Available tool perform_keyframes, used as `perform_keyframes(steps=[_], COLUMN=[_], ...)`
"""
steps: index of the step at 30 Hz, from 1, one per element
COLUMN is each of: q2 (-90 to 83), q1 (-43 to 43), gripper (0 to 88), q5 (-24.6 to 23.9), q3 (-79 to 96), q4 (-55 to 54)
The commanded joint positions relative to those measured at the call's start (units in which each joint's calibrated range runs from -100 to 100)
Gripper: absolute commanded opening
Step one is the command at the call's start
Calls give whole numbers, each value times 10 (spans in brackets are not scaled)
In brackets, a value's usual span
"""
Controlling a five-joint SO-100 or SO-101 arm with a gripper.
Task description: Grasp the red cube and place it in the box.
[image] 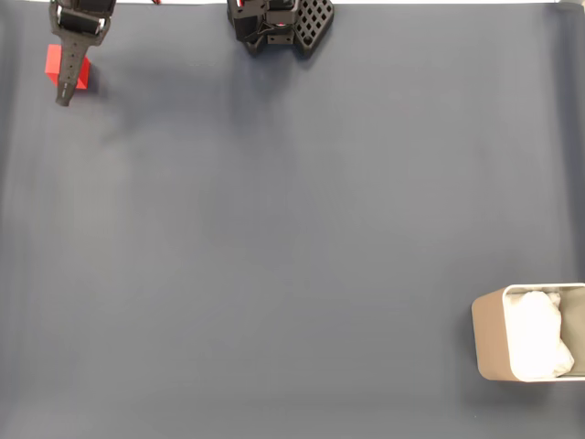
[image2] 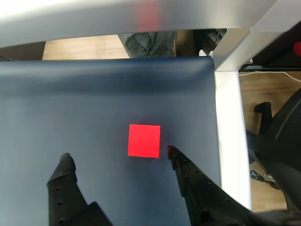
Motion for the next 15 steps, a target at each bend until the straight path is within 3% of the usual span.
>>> perform_keyframes(steps=[1,15], q2=[6,40], q1=[-4,-6], gripper=[447,449], q5=[-1,-1], q3=[-5,-4], q4=[-18,-51])
